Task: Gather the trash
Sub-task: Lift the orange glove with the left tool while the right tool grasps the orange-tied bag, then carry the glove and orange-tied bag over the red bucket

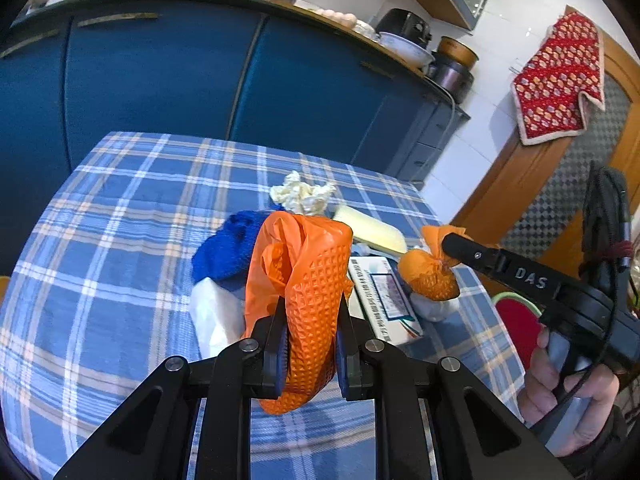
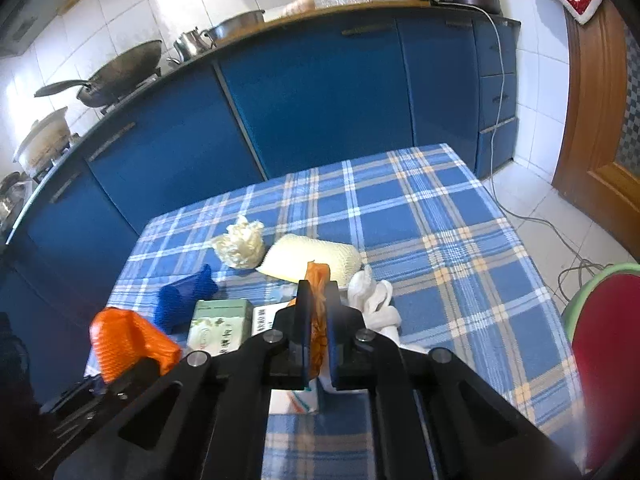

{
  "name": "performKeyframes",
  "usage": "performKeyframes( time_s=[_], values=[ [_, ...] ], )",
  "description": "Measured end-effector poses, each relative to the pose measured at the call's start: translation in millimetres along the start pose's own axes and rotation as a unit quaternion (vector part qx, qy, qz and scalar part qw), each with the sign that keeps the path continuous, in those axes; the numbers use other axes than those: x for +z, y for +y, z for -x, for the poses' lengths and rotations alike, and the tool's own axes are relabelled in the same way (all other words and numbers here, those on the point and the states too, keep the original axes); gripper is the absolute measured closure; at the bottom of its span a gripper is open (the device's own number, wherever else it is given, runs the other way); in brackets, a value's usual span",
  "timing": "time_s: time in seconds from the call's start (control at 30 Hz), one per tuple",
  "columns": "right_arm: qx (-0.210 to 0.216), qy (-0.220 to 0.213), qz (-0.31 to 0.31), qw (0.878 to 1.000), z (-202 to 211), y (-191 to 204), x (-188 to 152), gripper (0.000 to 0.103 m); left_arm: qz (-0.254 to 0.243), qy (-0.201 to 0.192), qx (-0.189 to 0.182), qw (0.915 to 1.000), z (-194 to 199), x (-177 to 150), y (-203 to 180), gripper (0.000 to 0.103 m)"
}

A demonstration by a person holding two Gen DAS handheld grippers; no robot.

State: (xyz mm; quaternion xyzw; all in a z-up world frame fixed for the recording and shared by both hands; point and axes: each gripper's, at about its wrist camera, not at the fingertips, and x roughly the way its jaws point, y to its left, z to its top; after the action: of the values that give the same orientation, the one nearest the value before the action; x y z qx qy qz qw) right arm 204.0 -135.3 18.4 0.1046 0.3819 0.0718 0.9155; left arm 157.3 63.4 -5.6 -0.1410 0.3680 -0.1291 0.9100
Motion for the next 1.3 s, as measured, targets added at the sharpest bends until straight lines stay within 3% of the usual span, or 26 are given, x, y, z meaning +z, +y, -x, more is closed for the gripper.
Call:
performKeyframes(
  time_s=[0.57, 1.3],
  values=[
    [0.017, -0.053, 0.008, 0.998, 79.8, -0.5, -15.9, 0.094, -0.032, -0.016, -0.016, 0.9992, 25.2, -3.9, -33.3, 0.085],
    [-0.014, -0.098, -0.036, 0.994, 150.3, -69.5, -42.8, 0.094, -0.08, 0.021, -0.084, 0.993, 18.4, -11.8, -115.1, 0.085]
  ],
)
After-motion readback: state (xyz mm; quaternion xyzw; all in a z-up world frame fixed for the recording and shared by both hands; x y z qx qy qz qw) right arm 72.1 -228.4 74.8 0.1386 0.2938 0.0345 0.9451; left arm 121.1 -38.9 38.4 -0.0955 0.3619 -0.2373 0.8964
